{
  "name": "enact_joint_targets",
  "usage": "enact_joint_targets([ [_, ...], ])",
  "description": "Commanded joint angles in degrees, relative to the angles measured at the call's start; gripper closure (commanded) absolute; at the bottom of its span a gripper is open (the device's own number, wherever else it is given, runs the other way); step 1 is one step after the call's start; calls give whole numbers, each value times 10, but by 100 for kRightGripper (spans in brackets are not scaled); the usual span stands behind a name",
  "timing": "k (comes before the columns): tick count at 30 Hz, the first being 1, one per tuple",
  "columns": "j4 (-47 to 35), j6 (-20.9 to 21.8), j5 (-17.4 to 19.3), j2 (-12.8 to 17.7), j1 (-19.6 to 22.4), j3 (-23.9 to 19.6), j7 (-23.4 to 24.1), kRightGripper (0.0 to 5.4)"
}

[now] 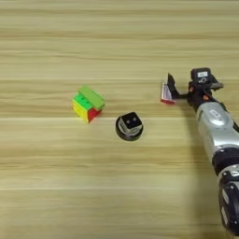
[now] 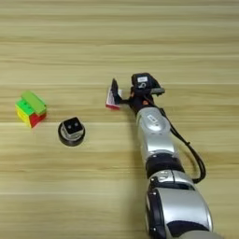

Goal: Move the objects on the table

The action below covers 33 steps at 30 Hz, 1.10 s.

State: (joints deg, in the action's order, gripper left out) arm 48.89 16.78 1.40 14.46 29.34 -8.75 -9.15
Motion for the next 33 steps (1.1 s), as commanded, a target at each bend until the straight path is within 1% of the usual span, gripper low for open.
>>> enact_joint_targets([
  [1, -72, -16, 3, -5, 10, 9, 1, 4],
  [5, -71, -28, 0, -15, 4, 15, 2, 4],
  [16, -45, -36, -7, -25, 3, 26, 6, 4],
  [23, -44, -48, -2, -25, -7, 17, 18, 4],
  [30, -63, -67, -2, -32, -21, 18, 25, 4],
  [33, -76, -78, 1, -38, -31, 21, 22, 4],
])
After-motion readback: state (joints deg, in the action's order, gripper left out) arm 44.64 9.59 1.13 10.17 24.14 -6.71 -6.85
